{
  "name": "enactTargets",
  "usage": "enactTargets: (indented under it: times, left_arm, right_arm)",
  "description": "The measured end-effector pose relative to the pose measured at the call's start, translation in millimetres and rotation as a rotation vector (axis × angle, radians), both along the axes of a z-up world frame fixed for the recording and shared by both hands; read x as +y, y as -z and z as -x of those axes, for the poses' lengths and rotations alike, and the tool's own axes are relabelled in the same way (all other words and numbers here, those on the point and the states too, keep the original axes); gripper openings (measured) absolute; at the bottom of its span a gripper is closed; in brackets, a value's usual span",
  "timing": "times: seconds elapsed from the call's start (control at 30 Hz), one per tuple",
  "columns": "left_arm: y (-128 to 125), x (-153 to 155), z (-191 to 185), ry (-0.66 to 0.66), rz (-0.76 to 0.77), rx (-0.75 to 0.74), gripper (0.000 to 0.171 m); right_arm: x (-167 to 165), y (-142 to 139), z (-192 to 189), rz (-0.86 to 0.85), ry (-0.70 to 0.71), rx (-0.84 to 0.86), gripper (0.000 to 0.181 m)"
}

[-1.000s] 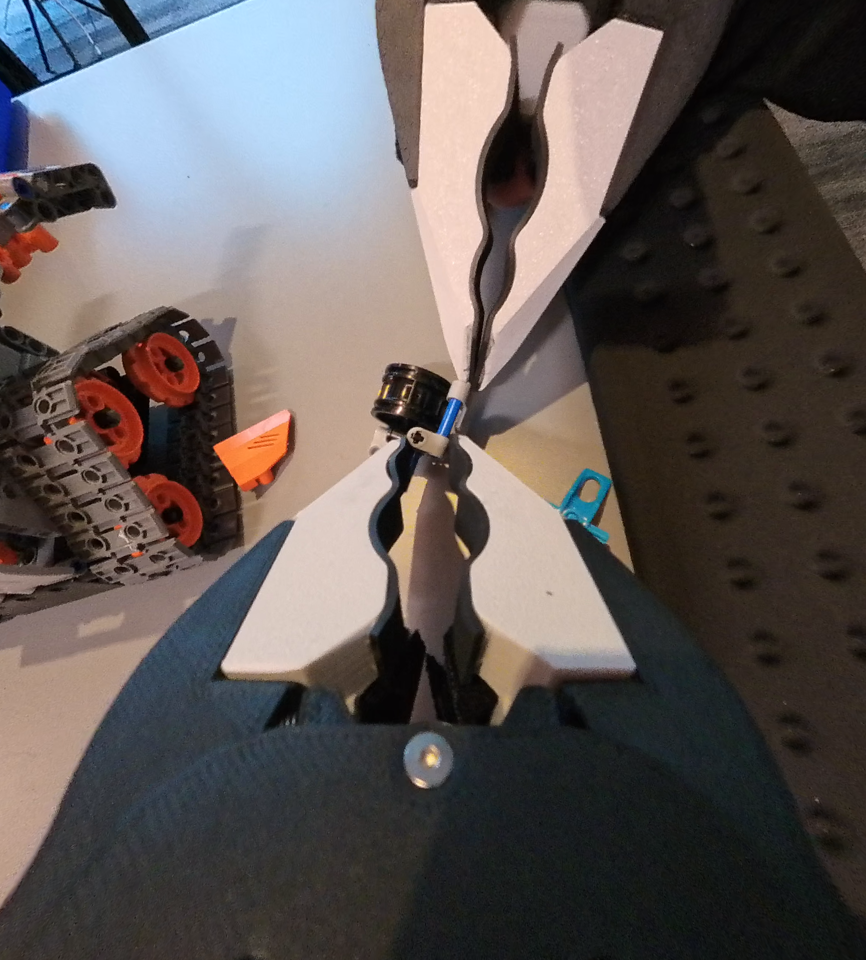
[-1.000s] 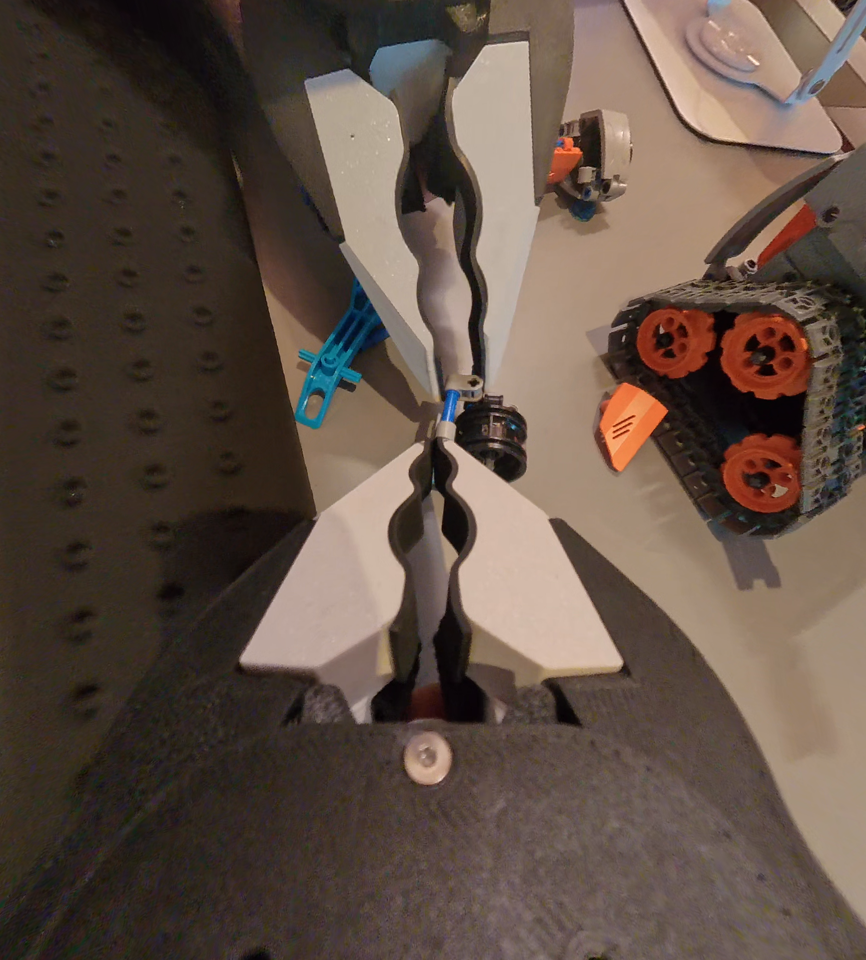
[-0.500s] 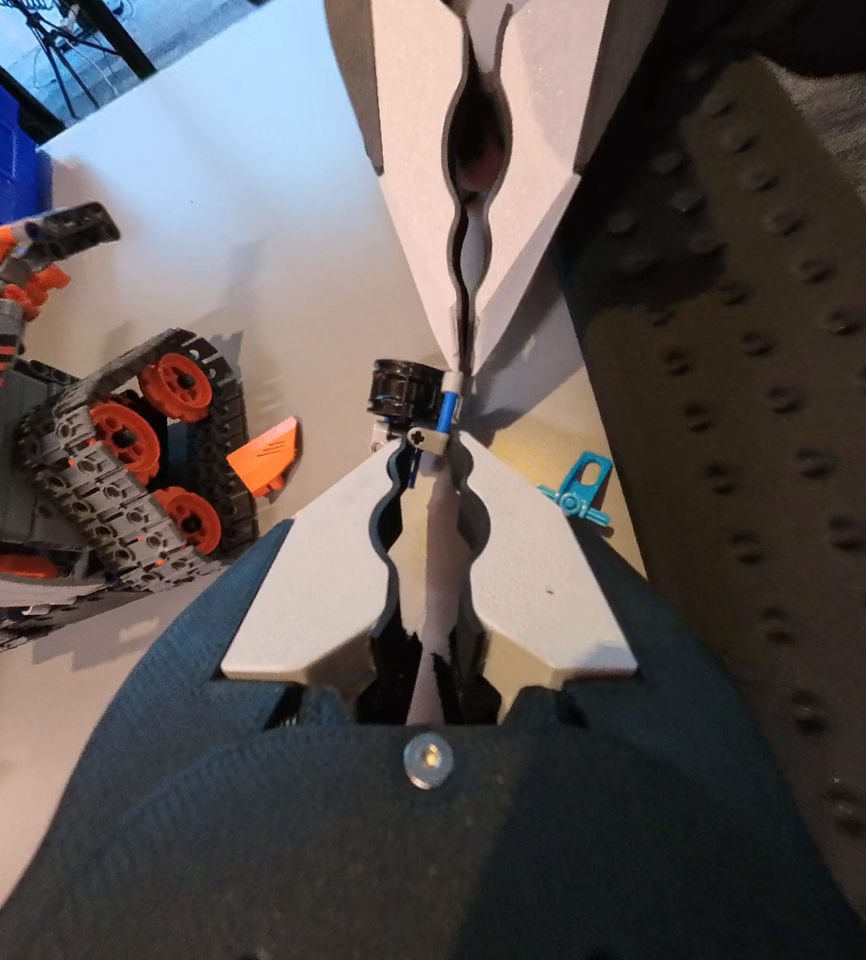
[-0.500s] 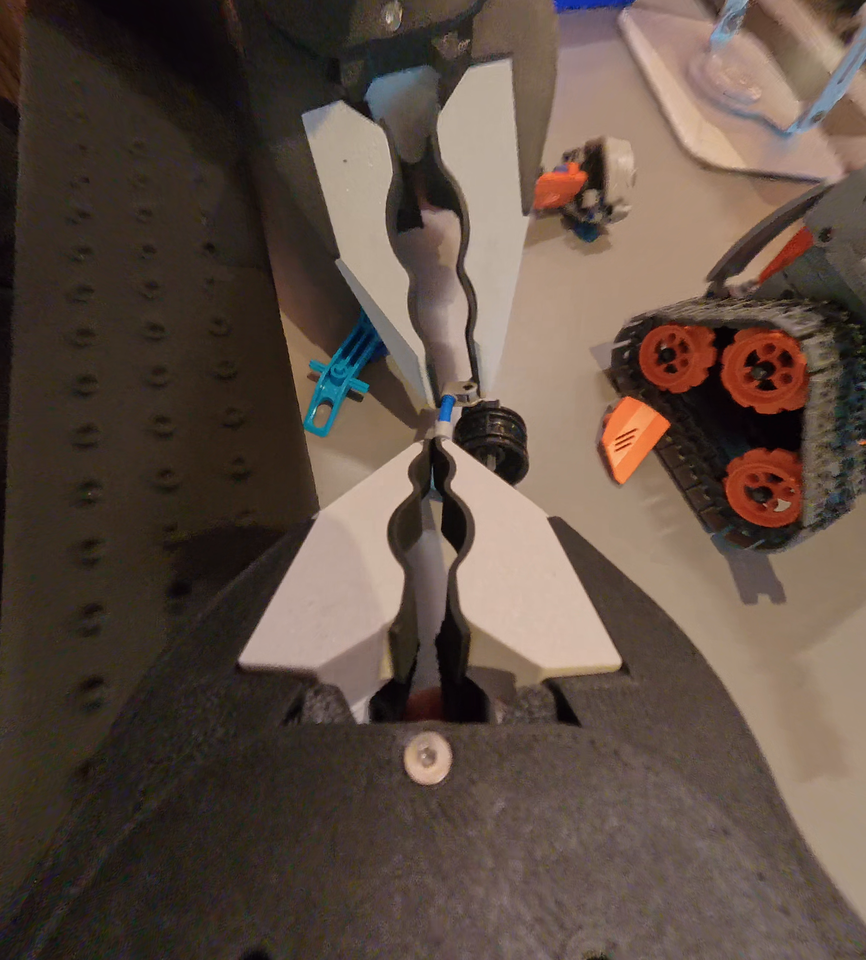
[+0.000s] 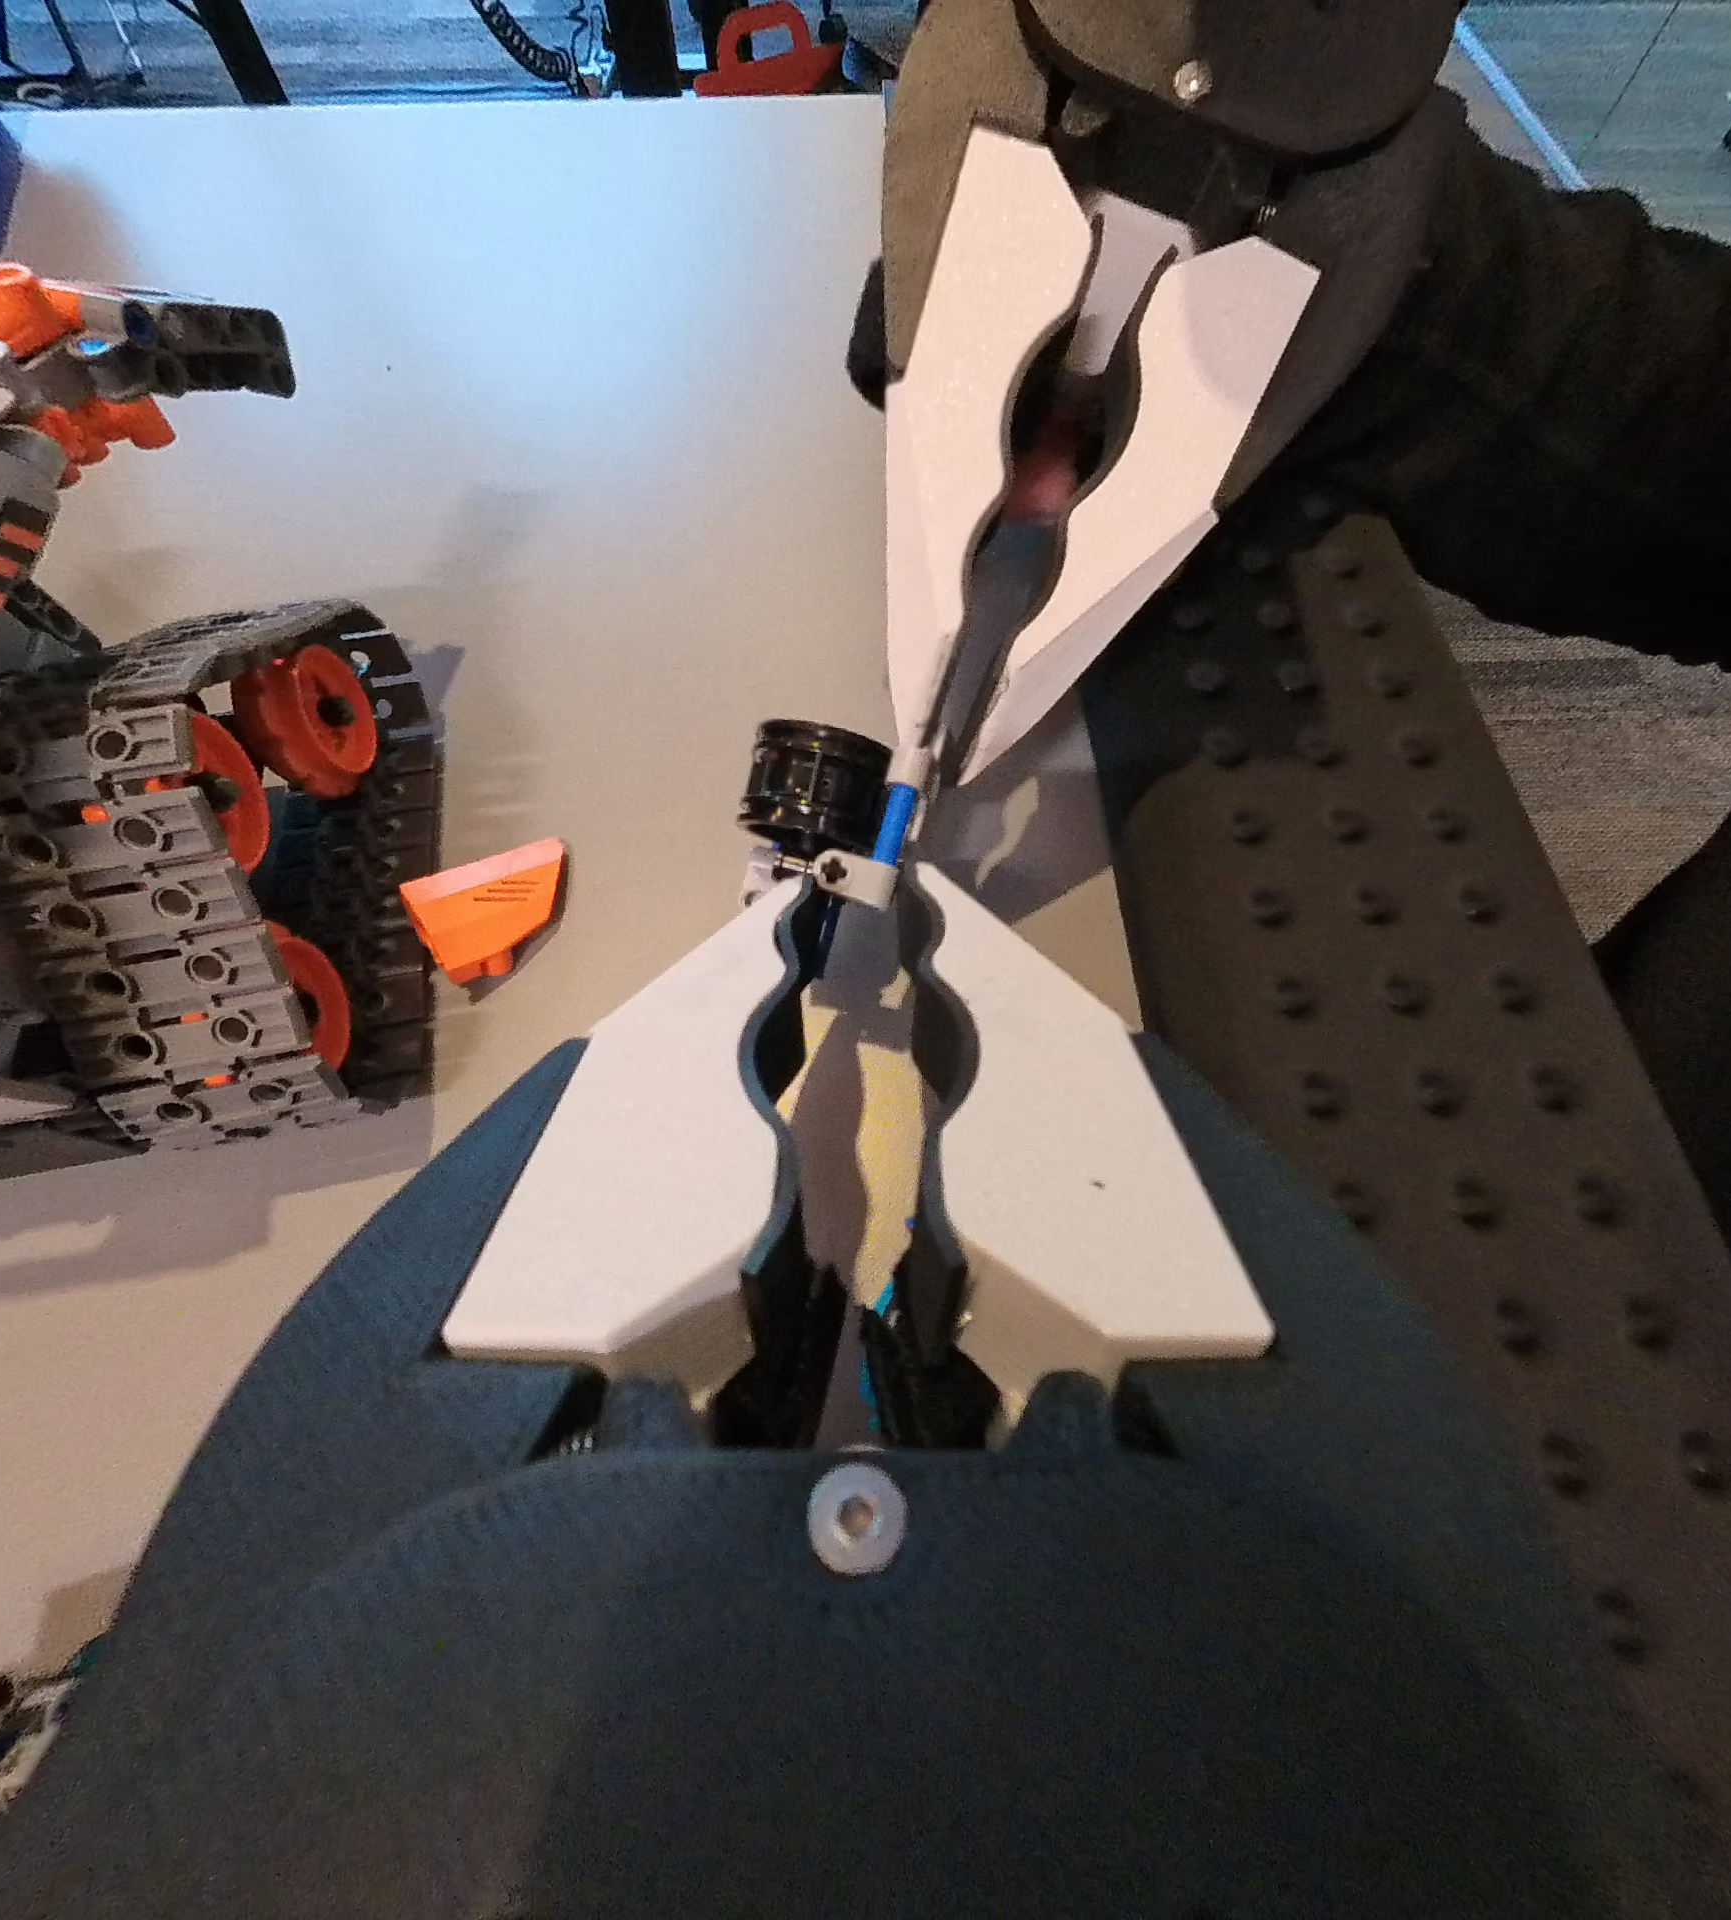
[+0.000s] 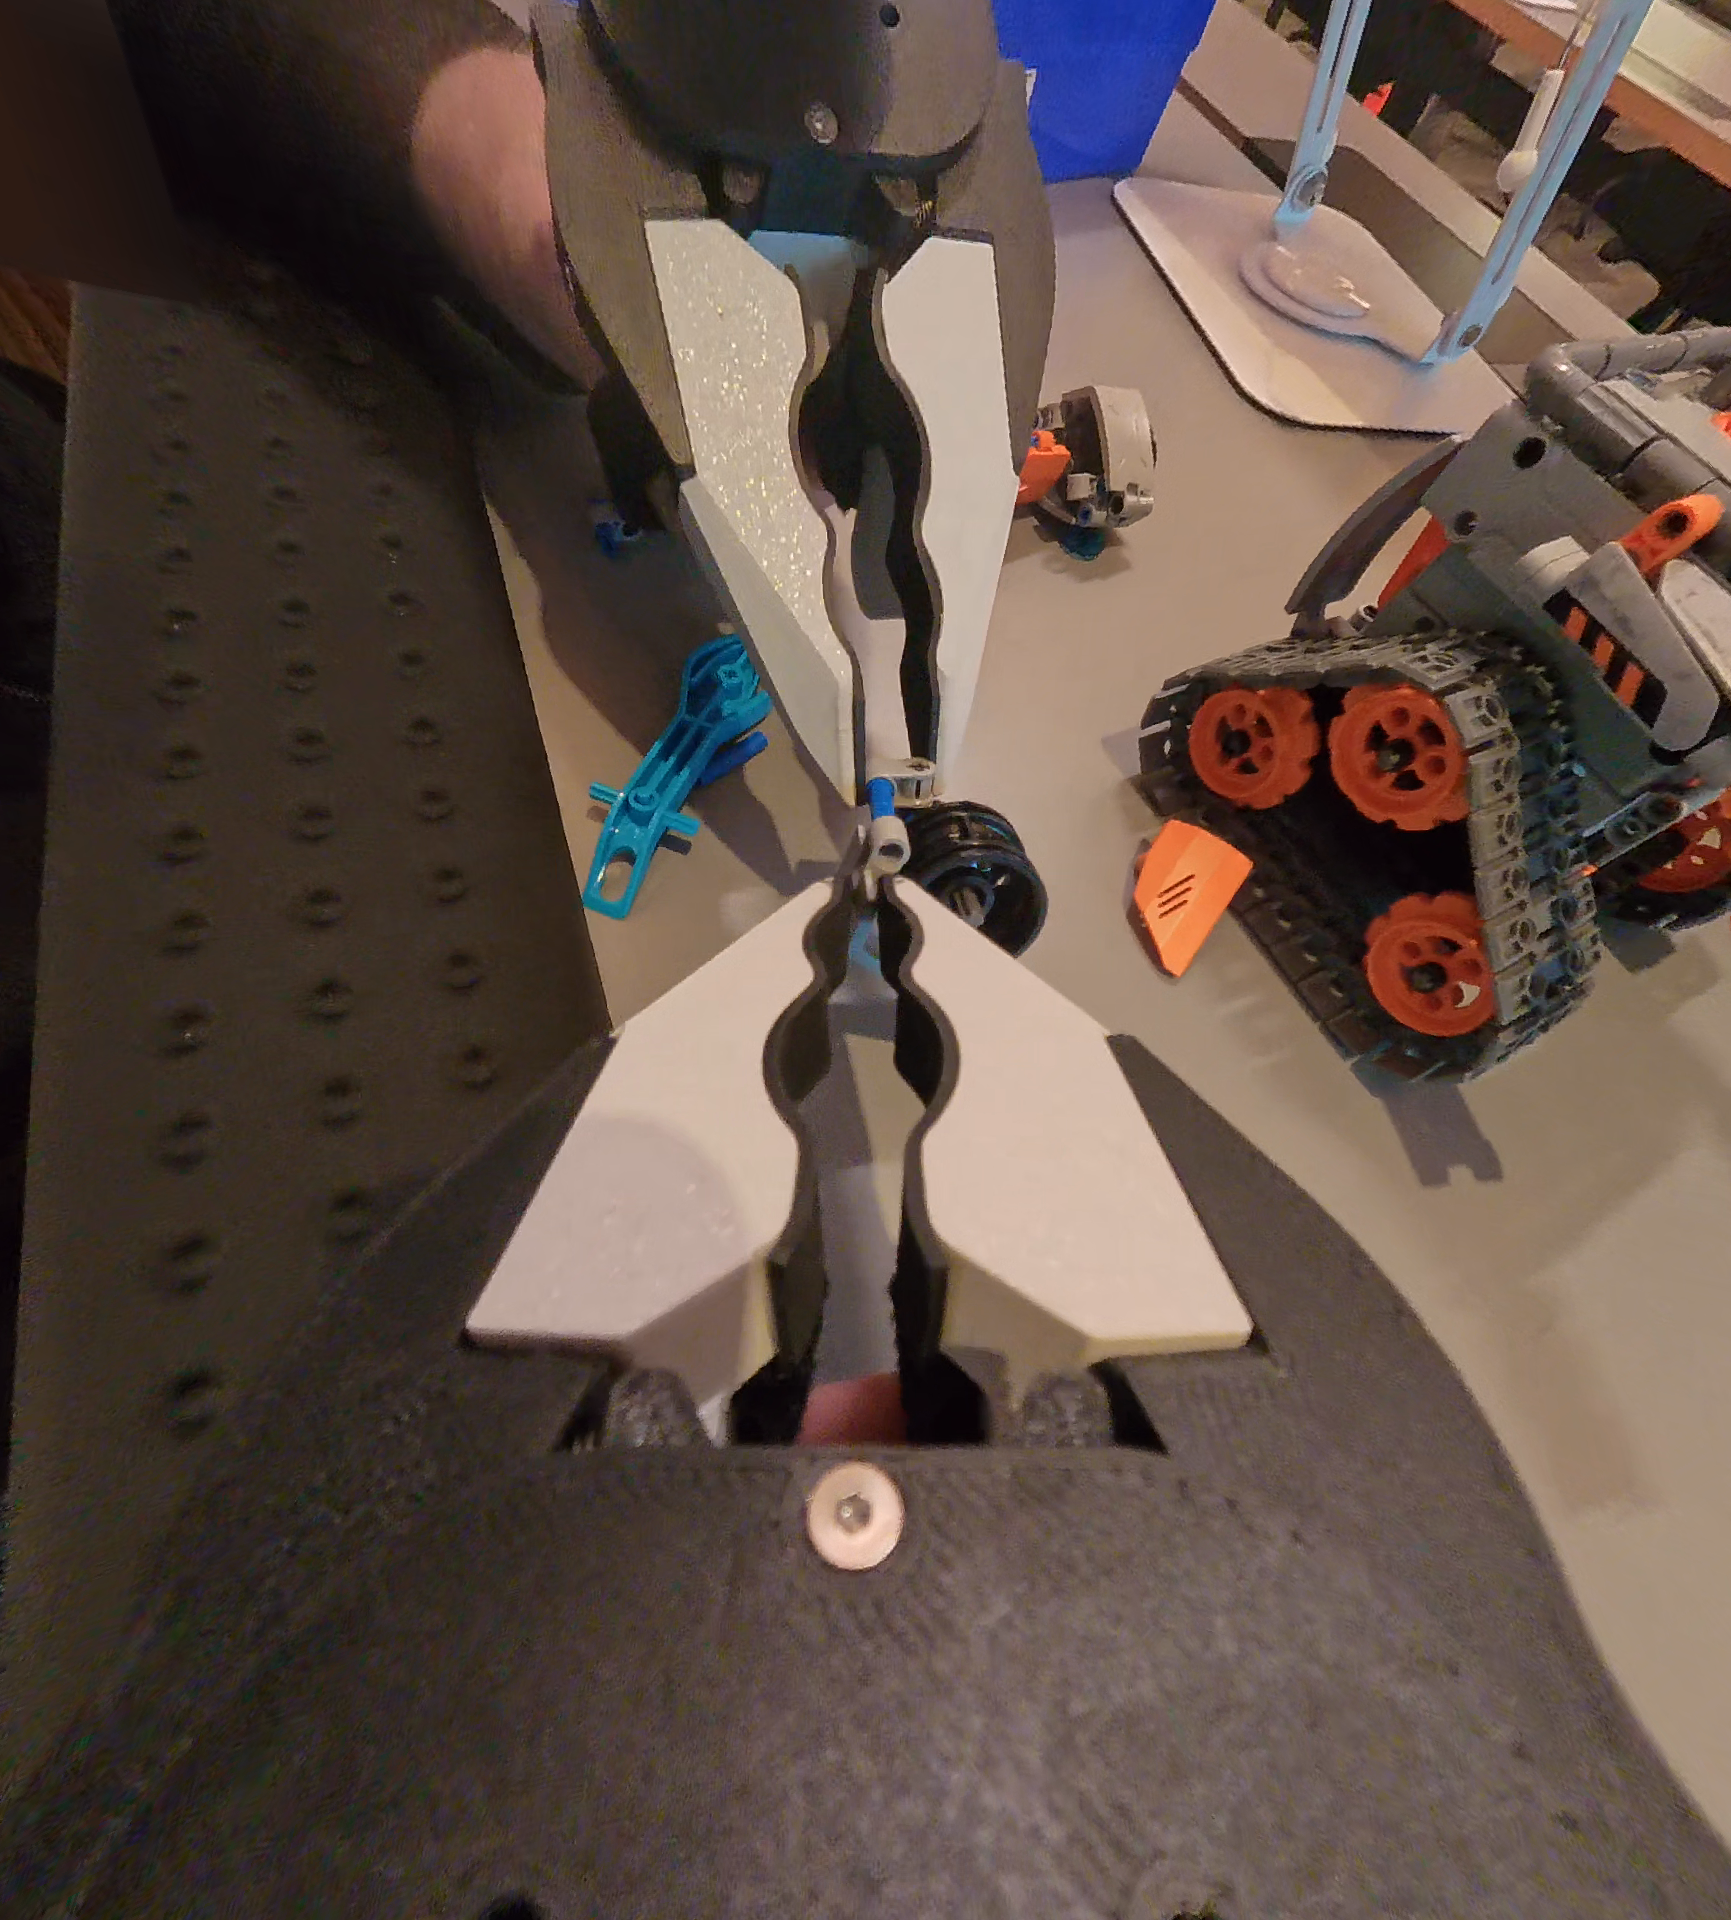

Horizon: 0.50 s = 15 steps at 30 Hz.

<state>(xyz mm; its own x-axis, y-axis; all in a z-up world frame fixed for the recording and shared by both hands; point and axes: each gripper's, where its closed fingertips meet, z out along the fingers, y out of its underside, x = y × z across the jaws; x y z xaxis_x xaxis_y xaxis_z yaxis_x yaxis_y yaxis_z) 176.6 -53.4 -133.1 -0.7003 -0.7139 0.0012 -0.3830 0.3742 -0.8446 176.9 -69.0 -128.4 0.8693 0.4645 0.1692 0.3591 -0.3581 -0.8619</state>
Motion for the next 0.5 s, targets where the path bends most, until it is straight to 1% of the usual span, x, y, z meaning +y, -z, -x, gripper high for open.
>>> enactTargets:
  times: [0.13,0.23,0.3,0.37,0.43,0.5]
  left_arm:
    - [-3.6,1.7,-1.3,-0.014,0.039,-0.003,0.011]
    - [-2.1,-0.1,-0.4,-0.009,0.033,-0.003,0.012]
    - [0.6,-0.7,-0.3,0.001,-0.008,-0.028,0.013]
    - [-4.1,-4.1,1.8,0.038,0.025,-0.053,0.019]
    - [-6.7,-3.3,1.1,0.046,0.053,-0.054,0.014]
    - [-4.8,-3.5,1.3,0.060,0.023,-0.073,0.014]
  right_arm:
    - [-0.2,3.2,1.0,0.029,-0.010,0.025,0.003]
    - [-2.0,3.8,2.5,0.044,-0.026,0.045,0.001]
    - [-2.5,5.7,2.3,0.058,-0.027,0.044,0.000]
    - [-3.7,0.6,2.5,0.041,-0.037,0.078,0.000]
    - [-4.9,-2.8,3.6,0.033,-0.053,0.112,0.000]
    - [-5.0,-1.4,5.4,0.035,-0.062,0.096,0.000]
